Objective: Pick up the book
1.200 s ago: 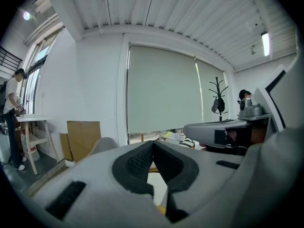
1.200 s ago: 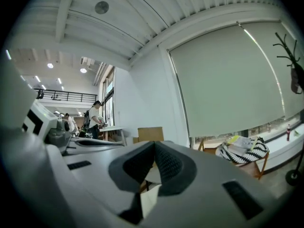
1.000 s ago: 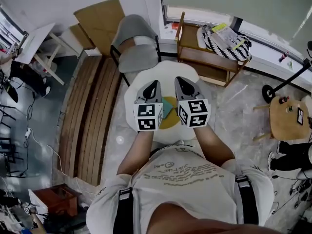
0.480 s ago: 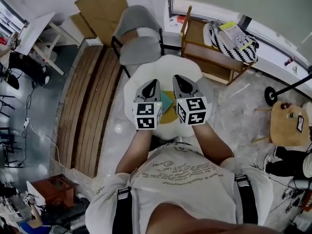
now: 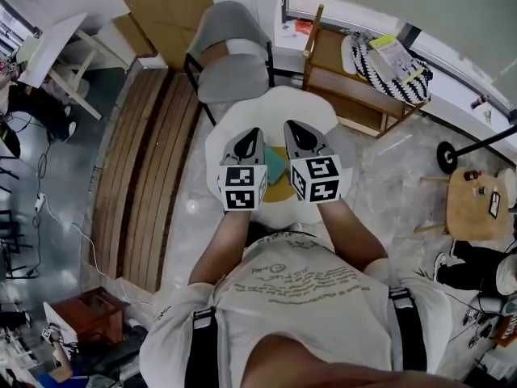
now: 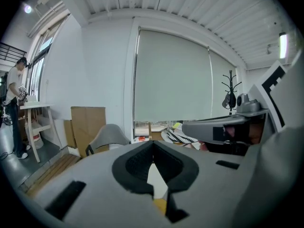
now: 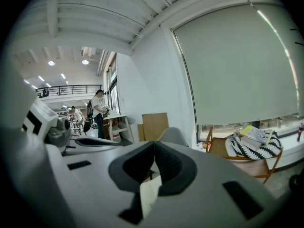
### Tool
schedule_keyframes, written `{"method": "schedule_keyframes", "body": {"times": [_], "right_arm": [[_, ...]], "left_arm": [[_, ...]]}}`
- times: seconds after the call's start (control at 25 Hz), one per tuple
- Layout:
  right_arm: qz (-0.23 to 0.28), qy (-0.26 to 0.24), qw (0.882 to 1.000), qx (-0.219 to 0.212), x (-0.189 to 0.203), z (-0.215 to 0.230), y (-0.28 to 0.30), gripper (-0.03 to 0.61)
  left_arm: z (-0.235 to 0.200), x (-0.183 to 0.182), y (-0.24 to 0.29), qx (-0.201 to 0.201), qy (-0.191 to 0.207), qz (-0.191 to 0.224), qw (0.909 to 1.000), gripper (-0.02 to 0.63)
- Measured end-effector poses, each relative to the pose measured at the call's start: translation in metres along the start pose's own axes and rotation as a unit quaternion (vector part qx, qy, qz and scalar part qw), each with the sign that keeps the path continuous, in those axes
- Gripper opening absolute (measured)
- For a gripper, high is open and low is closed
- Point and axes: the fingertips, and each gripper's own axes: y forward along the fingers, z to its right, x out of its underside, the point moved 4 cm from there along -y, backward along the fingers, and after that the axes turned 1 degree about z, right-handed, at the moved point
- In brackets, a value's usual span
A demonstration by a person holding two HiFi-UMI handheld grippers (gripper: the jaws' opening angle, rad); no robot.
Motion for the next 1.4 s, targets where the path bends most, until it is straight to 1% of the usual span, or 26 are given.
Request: {"method": "schedule_keyframes", "body": {"times": [0.24, 0.6, 0.72, 1.0, 1.24, 1.4], "right_arm": [[-0.024, -0.001, 1.0, 0.009, 0.009, -0.008, 0.021, 0.028], [-0.053, -0.008, 0.998, 0.012, 0.026, -0.022, 0.055, 0.028], [-0.067, -0.006, 0.998, 0.009, 0.036, -0.024, 0.068, 0.028], [-0.092, 0.001, 0.996, 0.017, 0.057, -0.021, 0.089, 0.028], [-0.121, 0.003, 0.993, 0.015, 0.084, -0.019, 0.103, 0.029], [-0.146, -0.004, 0.989, 0.017, 0.109, -0.018, 0.114, 0.029]], "left_arm": [[-0.016, 0.0, 0.004, 0.013, -0.005, 0.0, 0.9999, 0.014], [-0.047, 0.024, 0.014, 0.017, -0.029, -0.019, 0.9993, 0.014], [-0.054, 0.036, 0.021, 0.021, -0.02, -0.034, 0.999, 0.014], [-0.069, 0.06, 0.038, 0.035, -0.034, -0.062, 0.9969, 0.014], [-0.071, 0.096, 0.054, 0.046, -0.048, -0.102, 0.9925, 0.014], [-0.075, 0.116, 0.064, 0.053, -0.052, -0.121, 0.9899, 0.014]]}}
